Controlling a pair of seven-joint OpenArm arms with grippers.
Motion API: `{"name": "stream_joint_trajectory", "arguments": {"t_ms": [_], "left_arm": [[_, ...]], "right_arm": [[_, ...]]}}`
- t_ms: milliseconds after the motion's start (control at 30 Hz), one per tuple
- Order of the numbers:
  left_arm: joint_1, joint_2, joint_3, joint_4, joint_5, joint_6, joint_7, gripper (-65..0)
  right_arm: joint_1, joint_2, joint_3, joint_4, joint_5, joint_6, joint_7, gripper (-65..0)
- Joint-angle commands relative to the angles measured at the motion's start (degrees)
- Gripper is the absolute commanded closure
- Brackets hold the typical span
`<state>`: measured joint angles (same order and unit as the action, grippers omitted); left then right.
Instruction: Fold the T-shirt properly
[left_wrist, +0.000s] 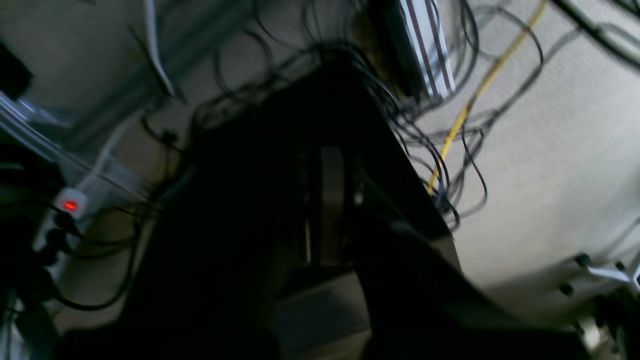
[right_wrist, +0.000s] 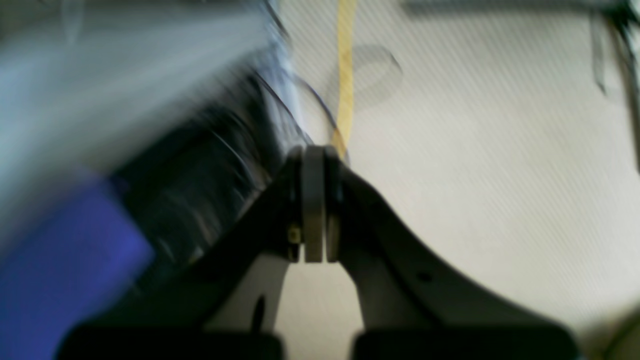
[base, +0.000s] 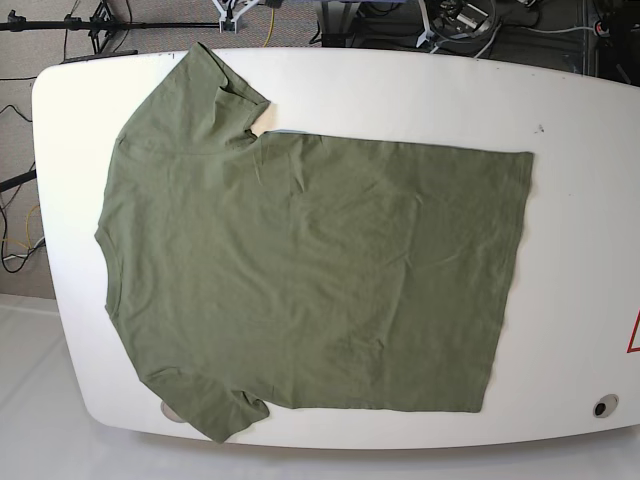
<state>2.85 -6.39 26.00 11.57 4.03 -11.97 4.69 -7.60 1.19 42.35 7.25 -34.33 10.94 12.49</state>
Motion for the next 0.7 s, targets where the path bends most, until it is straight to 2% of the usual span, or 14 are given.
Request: {"name": "stream_joint_trajectory", "arguments": {"t_ms": [0,667], "left_arm": [[0.1,0.0,0.2,-0.4,0.3,-0.2,0.6,-0.3],[-0.1,0.2,-0.1,-0.1,-0.3,0.7,-1.3,-0.9]], "right_arm": [[-1.1,0.5,0.2,-0.4,-0.3,-0.4,-0.3,0.0],[-2.3,0.7,0.8,1.5,-0.5,-0.4,1.5,0.0]]}}
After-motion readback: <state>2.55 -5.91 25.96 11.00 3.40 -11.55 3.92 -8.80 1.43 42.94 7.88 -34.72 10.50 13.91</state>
